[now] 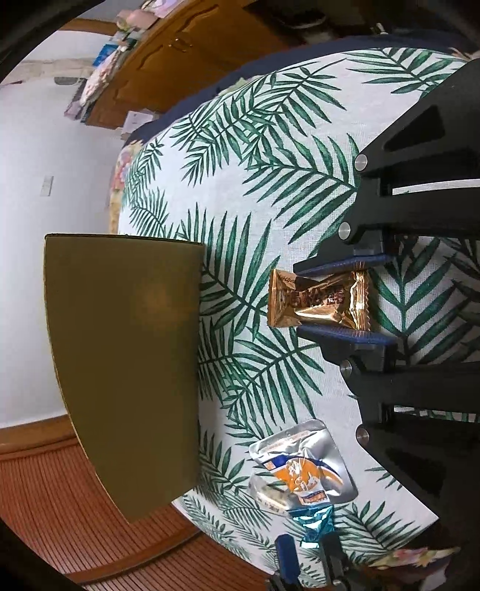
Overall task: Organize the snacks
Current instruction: 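Move both tools back from the box toward the remaining snacks on the sheet, then grasp the blue wrapped candy with left tool while right tool grasps gold snack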
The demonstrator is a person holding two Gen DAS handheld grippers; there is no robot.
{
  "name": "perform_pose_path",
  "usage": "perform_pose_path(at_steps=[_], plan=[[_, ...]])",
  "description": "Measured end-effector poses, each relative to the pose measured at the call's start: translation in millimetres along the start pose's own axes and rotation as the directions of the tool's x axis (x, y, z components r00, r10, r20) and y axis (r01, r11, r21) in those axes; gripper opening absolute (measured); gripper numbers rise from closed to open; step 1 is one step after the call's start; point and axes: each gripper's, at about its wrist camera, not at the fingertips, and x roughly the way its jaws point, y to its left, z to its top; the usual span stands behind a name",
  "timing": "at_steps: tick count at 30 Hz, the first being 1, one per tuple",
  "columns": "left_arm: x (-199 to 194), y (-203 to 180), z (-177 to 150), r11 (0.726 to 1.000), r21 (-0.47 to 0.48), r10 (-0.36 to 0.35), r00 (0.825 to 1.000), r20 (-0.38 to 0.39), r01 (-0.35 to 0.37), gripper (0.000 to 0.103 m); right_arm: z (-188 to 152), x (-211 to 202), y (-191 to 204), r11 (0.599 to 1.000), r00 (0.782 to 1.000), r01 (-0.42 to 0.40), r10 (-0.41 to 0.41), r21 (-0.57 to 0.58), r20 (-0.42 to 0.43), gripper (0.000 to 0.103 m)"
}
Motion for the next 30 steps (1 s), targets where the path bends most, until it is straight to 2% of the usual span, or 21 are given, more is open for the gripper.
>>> perform_pose_path(at_steps=[6, 13, 19, 21, 30], plan=[[8, -1, -3, 1.0, 0.008, 0.001, 1.0, -0.01, -0.001, 0.051, -2, -1, 5, 0.999, 1.0, 0.024, -0.024, -0.026, 0.016, 0.025], [21, -7, -3, 0.998, 0.031, 0.053, 0.998, -0.029, -0.052, 0.053, -2, 0, 7, 0.999, 0.999, 0.034, -0.033, -0.038, 0.022, 0.025], [22, -4, -1, 0.997, 0.011, 0.071, 0.997, -0.043, -0.07, 0.059, -2, 0, 7, 0.999, 0.999, 0.034, -0.033, -0.041, 0.023, 0.025], [24, -3, 0, 0.996, 0.001, 0.094, 0.994, -0.05, -0.094, 0.067, -2, 0, 7, 0.999, 0.999, 0.034, -0.034, -0.041, 0.024, 0.025], [25, 1, 0, 0.996, -0.003, 0.085, 0.993, -0.078, -0.085, 0.068, -2, 1, 6, 0.999, 0.999, 0.031, -0.03, -0.038, 0.023, 0.025]])
